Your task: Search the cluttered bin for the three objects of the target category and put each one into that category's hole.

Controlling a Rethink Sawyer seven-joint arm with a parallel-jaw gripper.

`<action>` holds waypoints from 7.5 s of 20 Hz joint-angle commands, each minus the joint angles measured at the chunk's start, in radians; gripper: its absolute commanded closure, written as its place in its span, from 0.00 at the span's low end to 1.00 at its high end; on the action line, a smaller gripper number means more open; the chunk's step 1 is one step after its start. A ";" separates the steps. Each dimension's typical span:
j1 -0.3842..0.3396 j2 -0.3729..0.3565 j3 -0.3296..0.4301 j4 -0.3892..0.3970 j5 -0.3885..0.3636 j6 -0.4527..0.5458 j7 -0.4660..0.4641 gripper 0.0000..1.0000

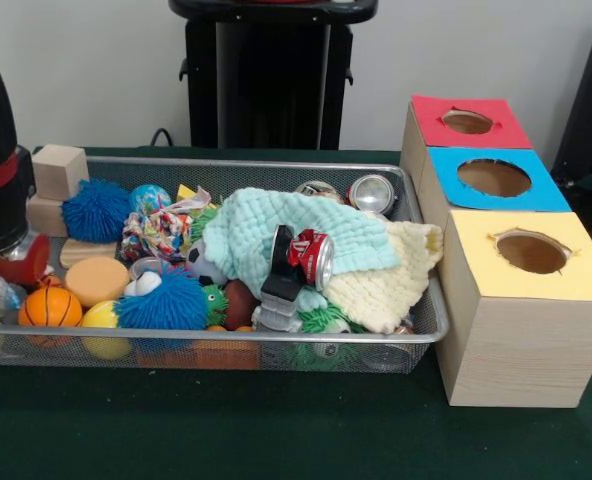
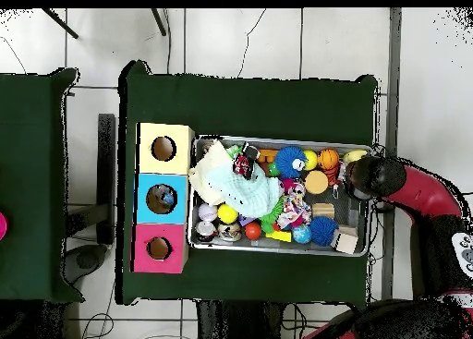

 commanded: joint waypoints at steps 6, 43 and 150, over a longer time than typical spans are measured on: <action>-0.010 -0.075 0.061 0.171 0.032 0.060 -0.061 0.00; 0.057 -0.082 0.030 0.100 0.153 0.142 0.083 0.00; 0.091 -0.105 0.041 -0.053 0.166 0.422 -0.173 1.00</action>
